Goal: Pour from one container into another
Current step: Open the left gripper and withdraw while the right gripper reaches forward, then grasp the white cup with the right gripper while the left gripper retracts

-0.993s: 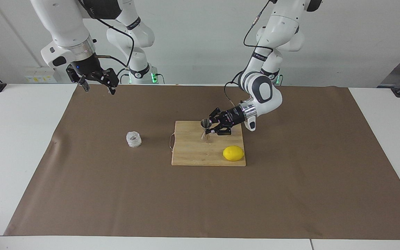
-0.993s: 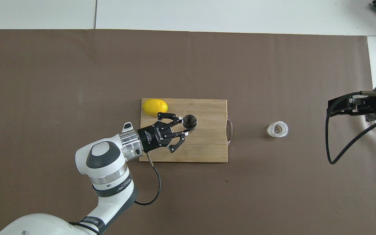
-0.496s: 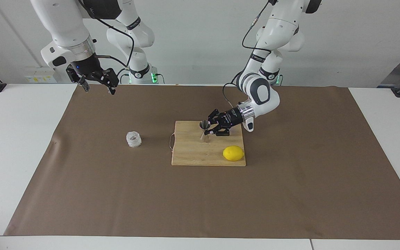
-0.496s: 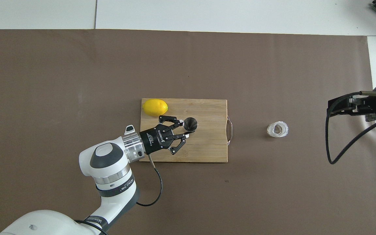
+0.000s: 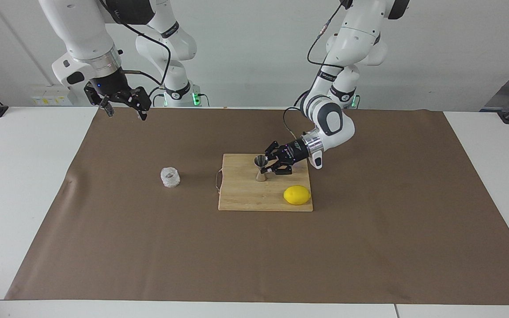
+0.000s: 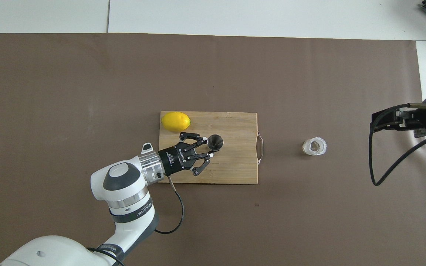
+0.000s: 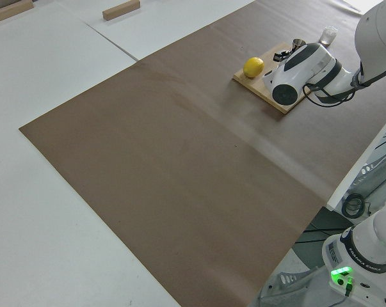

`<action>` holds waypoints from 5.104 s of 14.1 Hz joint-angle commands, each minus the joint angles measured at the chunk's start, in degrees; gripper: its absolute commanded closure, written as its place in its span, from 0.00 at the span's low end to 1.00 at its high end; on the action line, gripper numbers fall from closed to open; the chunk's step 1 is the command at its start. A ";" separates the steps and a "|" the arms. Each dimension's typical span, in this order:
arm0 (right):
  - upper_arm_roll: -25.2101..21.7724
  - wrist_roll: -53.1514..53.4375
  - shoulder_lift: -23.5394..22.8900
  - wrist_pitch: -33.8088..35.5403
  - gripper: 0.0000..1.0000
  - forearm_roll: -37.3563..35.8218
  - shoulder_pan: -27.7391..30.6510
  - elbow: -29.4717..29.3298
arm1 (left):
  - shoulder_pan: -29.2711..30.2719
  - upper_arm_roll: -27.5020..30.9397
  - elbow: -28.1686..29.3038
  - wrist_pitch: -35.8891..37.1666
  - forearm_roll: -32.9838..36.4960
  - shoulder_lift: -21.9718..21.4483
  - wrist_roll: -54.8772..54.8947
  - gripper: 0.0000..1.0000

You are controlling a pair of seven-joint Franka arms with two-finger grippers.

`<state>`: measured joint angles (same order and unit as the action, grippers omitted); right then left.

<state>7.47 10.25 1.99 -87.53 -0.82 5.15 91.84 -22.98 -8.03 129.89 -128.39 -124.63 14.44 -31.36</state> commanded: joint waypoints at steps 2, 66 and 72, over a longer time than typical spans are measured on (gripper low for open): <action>0.53 0.56 1.35 -0.01 0.00 -0.06 0.91 1.50 | -1.19 0.73 0.45 -0.72 -1.67 -0.46 1.22 0.26; 0.79 -124.05 -9.37 -50.28 0.00 18.82 1.88 40.87 | 25.18 2.22 -42.00 44.19 124.99 -13.47 31.01 0.00; 0.79 -126.35 -9.63 -51.42 0.00 21.21 2.06 41.22 | 24.21 2.75 -38.58 43.15 124.90 -15.58 32.94 0.00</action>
<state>7.75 -114.20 -7.77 -137.85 18.98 6.40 132.27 1.73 -5.98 87.59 -83.44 -0.24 0.97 0.55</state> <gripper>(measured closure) 0.000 0.000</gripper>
